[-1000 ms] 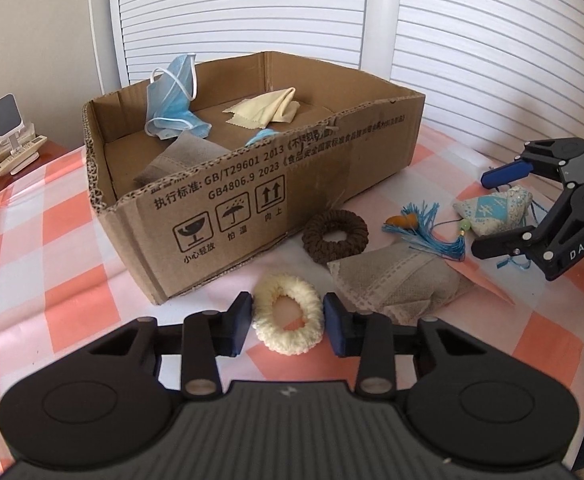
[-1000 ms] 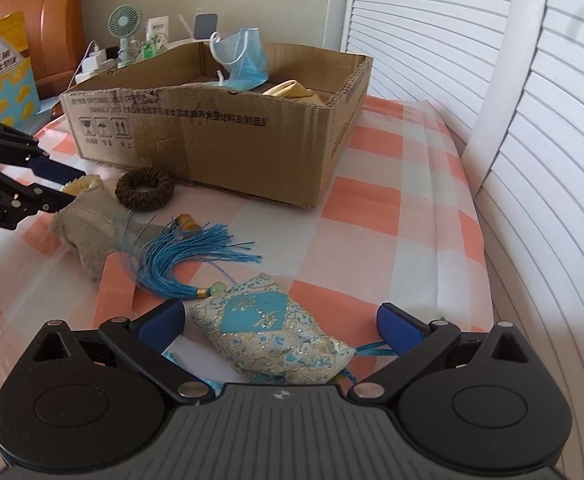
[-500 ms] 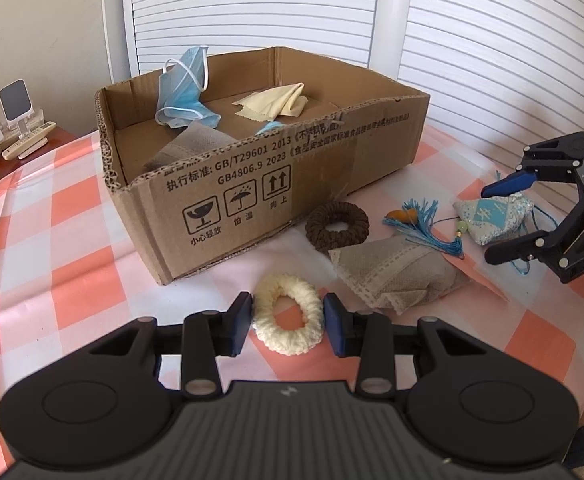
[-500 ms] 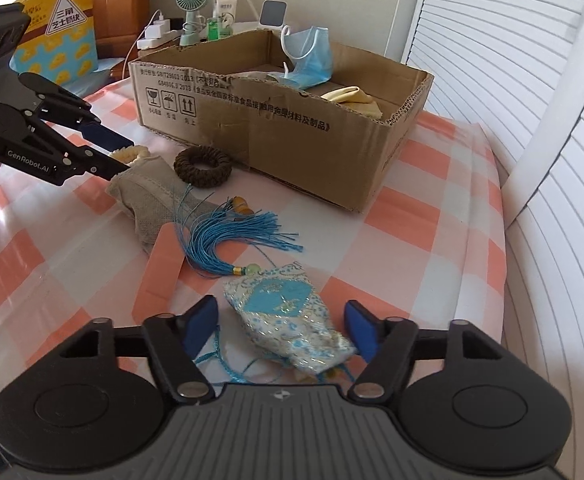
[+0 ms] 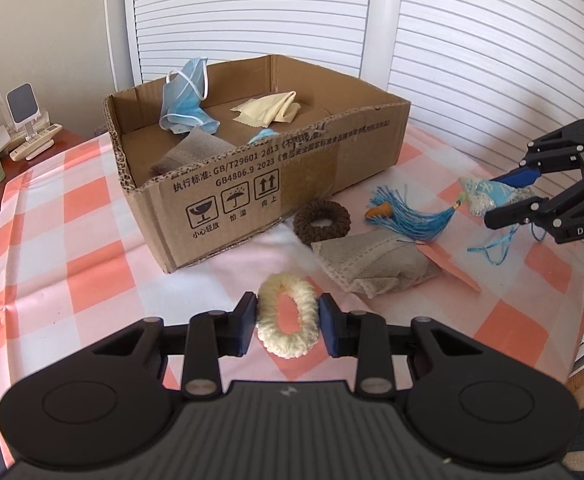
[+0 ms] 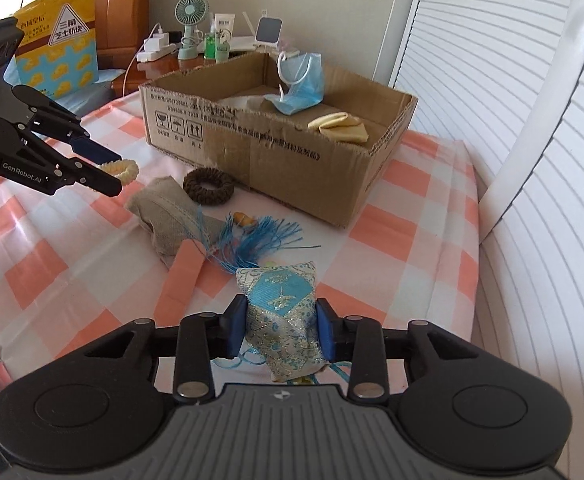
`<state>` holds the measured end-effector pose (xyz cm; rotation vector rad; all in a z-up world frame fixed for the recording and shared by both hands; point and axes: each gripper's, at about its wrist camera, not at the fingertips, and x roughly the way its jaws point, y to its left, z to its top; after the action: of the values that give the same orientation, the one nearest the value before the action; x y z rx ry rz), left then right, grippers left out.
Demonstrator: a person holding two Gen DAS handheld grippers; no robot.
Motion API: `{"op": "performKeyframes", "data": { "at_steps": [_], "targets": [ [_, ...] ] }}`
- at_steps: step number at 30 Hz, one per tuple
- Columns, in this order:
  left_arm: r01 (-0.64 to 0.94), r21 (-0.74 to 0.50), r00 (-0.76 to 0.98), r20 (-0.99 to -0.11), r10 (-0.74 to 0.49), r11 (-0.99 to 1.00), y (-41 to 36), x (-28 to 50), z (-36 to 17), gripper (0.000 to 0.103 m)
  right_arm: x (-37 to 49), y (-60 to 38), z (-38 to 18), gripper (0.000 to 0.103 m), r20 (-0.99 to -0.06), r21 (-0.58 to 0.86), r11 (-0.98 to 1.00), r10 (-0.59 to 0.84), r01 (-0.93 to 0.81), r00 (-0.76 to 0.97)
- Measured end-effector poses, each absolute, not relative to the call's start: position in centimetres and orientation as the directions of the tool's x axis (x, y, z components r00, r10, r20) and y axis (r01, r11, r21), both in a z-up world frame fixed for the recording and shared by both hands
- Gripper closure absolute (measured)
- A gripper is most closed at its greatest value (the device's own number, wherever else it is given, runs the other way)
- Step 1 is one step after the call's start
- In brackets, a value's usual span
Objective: Organize soft objects
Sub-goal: 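Carry the sachet into the box and open the right gripper while the left lifts the hair tie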
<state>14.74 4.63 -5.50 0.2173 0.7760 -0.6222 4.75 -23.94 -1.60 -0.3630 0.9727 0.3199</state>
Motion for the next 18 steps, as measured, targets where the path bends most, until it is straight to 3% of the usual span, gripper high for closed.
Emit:
{"op": "performKeyframes", "data": {
  "at_steps": [18],
  "targets": [
    [0.644, -0.049, 0.52, -0.704, -0.484, 0.763, 4.8, 10.8, -1.1, 0.071, 6.9, -22.7, 6.3, 0.062, -0.74, -0.196, 0.866, 0.178, -0.461, 0.649]
  ]
}}
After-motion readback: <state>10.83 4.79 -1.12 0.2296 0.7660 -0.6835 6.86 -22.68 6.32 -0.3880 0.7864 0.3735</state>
